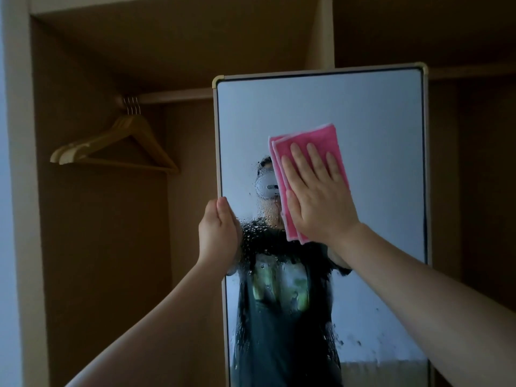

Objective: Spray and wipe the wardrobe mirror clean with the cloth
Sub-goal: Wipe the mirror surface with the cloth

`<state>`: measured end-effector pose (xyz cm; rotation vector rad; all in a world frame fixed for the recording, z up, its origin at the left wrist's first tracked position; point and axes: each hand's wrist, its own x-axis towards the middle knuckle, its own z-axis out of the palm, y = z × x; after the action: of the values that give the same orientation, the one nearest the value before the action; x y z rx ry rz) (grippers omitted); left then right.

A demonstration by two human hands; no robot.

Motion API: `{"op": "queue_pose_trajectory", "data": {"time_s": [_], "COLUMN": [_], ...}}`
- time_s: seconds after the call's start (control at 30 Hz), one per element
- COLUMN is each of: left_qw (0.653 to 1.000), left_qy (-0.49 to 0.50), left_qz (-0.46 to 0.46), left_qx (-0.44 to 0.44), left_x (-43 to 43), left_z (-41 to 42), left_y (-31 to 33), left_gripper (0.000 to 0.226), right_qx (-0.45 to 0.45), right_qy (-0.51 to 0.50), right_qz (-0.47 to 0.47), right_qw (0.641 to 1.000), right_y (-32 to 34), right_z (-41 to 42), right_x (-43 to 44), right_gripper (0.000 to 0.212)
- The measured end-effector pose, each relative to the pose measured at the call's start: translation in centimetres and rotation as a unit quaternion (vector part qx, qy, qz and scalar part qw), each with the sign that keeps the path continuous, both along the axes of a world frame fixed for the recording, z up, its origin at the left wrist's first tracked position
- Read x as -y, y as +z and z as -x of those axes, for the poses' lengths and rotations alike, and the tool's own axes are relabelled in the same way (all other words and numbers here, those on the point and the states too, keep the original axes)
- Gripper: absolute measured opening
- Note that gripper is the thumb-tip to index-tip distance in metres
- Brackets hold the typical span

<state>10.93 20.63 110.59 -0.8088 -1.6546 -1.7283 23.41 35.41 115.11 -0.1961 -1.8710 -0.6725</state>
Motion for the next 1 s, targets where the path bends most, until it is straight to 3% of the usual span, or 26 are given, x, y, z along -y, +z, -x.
{"op": "queue_pose_trajectory", "data": {"time_s": [0.4, 1.0], "left_qw": [1.000, 1.000], "left_qy": [0.001, -0.020], "left_qz": [0.001, -0.021], "left_qx": [0.000, 0.004], "left_x": [0.0, -0.2], "left_z": [-0.1, -0.1], "left_y": [0.1, -0.1], "left_gripper": [0.038, 0.039], "right_qx": [0.023, 0.028], "right_qy": [0.007, 0.017], "right_qz": [-0.043, -0.056], "right_qw": [0.999, 0.998], "right_y": [-6.6, 0.4], "right_z": [0.6, 0.9], "right_x": [-0.7, 0.6], "right_gripper": [0.060, 0.056]}}
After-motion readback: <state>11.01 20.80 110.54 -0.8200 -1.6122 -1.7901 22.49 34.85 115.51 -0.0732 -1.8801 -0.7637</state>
